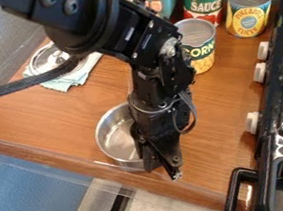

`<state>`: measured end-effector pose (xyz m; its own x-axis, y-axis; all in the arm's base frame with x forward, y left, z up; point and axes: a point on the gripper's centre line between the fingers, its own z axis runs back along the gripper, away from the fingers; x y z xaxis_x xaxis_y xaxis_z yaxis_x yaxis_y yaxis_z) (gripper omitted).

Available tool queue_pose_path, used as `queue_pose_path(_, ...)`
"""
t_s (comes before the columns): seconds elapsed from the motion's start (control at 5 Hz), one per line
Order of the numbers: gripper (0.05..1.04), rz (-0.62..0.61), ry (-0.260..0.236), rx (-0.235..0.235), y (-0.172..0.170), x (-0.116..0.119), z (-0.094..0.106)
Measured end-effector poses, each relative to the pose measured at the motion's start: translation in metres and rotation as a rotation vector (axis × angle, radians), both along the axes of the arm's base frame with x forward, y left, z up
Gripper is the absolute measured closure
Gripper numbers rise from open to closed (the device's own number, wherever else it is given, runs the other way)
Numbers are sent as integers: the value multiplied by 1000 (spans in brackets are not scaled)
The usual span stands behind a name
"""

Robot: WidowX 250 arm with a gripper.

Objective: Moved the silver pot to the bottom left side of the table

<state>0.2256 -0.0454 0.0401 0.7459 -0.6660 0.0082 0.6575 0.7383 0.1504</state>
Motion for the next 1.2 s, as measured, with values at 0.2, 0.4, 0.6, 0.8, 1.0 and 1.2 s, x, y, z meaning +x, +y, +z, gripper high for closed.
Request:
queue_pose_path(0.2,1004,12,8,-14,4,2,9)
queue_pose_path(0.4,1015,42,-29,-63,4,10,35)
queue_pose_path(0.6,1016,136,-91,-113,7,24,61)
queue_pose_path(0.8,1016,309,-157,-112,22,34,79)
queue_pose_path(1.0,1016,489,-201,-64,44,36,79)
queue_pose_path(1.2,1016,653,-228,1,65,33,70)
